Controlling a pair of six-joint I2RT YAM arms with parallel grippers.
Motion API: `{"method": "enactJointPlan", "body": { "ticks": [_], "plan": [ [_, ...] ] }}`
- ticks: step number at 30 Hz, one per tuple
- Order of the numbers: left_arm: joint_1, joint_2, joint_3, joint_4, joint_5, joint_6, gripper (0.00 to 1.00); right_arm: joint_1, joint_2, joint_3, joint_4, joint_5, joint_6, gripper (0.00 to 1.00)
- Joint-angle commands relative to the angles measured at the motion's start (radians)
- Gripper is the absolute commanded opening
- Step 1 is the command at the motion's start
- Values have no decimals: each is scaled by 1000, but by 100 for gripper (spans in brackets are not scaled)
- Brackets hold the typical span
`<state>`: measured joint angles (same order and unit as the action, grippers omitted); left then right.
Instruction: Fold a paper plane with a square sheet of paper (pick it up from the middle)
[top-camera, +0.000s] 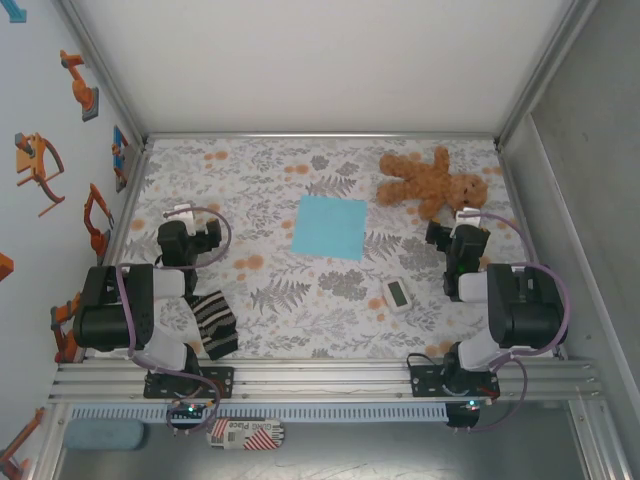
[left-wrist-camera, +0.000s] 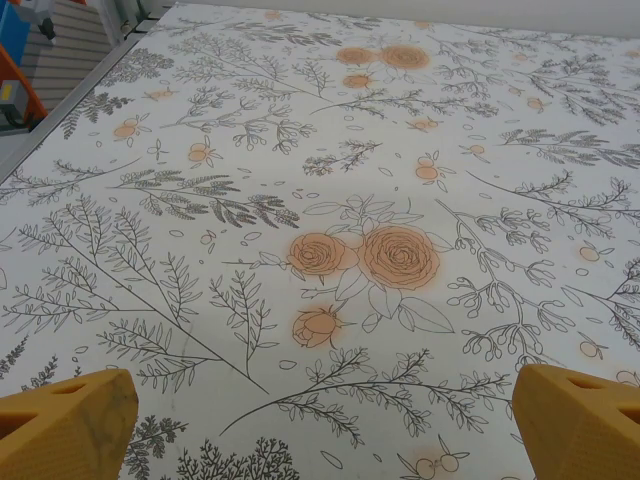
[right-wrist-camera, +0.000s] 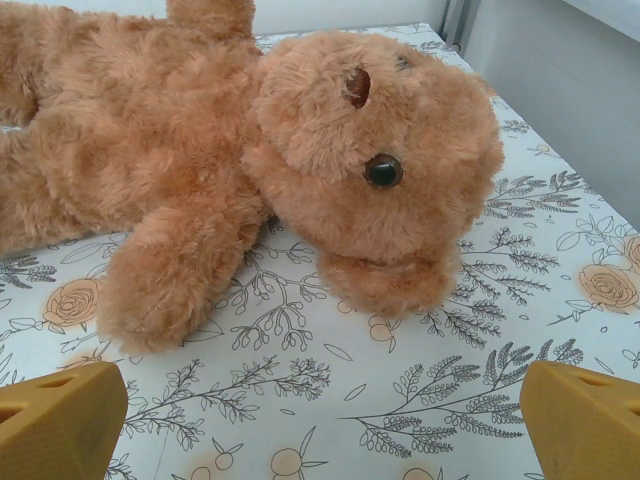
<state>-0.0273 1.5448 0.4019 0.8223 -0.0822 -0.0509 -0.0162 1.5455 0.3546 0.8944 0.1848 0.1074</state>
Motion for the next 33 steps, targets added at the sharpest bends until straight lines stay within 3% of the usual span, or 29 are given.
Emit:
{"method": "enactJointPlan", "body": {
  "ticks": [1,29,33],
  "plan": [
    [0,-4,12,4,4,14,96,4,-5,15,6,28,-6,99],
    [0,-5,7,11,2,13,96,5,-7,7,17,30,-6,99],
    [-16,-63,0,-14,-51,15,96,5,-63,-50,72,52,3,99]
  ]
}}
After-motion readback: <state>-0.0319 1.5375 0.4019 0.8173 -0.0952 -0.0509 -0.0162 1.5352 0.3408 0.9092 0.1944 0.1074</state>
